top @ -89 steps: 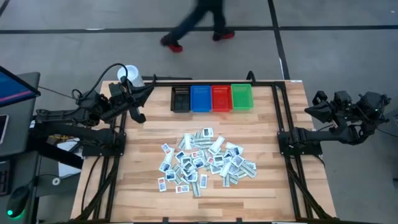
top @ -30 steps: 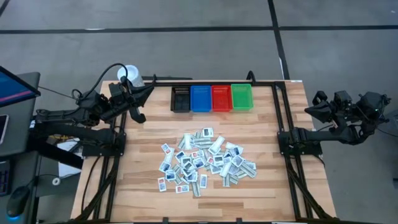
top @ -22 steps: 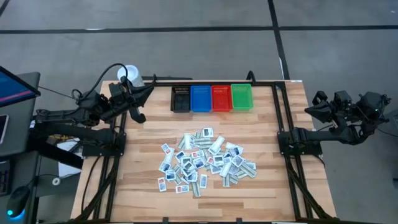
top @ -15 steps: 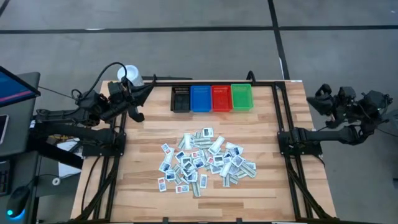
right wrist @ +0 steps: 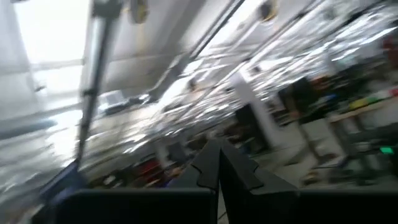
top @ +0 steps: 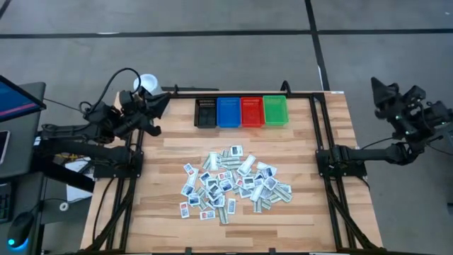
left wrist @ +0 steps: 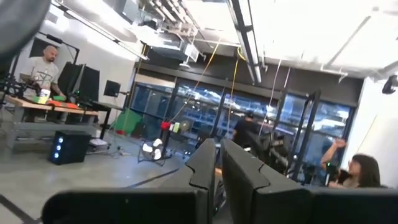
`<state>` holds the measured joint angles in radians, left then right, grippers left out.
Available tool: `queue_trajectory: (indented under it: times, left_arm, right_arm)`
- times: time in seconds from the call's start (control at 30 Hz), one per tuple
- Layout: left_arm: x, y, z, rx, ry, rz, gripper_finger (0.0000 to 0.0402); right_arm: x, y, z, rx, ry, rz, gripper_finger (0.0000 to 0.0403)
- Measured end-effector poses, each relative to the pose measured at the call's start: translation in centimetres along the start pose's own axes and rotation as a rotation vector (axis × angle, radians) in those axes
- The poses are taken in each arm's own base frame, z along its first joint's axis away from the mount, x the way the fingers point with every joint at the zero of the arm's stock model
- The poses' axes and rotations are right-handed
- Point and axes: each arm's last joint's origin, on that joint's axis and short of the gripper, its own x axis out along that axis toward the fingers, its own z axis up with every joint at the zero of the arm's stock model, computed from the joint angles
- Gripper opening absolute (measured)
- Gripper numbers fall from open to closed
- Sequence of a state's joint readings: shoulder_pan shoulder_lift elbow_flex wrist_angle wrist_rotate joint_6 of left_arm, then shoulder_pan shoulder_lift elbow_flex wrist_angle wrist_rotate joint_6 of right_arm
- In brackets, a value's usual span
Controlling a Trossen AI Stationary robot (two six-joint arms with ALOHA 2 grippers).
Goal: Pick & Place First Aid Supplies
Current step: Put the green bandage pack in the black bin
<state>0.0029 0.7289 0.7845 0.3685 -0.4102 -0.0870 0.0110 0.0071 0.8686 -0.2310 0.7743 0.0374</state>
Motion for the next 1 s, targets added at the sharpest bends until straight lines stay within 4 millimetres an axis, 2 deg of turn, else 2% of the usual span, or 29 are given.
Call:
queue_trajectory:
  times: [0.13, 0.33, 0.43, 0.7, 0.87, 1.0]
  left_arm:
    - [0.6, -0.2, -0.8, 0.019, 0.035, 0.001, 0.0026]
    - [1.8, -0.6, -3.4, 0.016, 0.173, -0.05, 0.0026]
    - [2.3, -0.5, -3.4, 0.005, 0.242, -0.113, 0.0026]
    - [3.2, 1.3, -2.5, -0.013, 0.448, -0.083, 0.0026]
    - [3.2, 2.8, -3.8, -0.003, 0.583, -0.055, 0.0026]
    - [3.5, 3.3, -5.1, -0.016, 0.689, -0.078, 0.0026]
  right_arm:
    - [0.0, -0.1, 0.4, 0.02, -0.037, -0.033, 0.0]
    - [1.2, 1.2, -0.7, -0.074, 0.001, 0.105, 0.0]
    - [2.5, 2.4, -1.8, -0.155, 0.063, 0.123, 0.0]
    - [6.0, 6.2, -5.2, -0.486, 0.23, 0.048, 0.0]
    - [7.2, 7.7, -7.6, -0.603, 0.327, 0.074, 0.0]
    - [7.7, 8.5, -9.4, -0.619, 0.414, 0.126, 0.0]
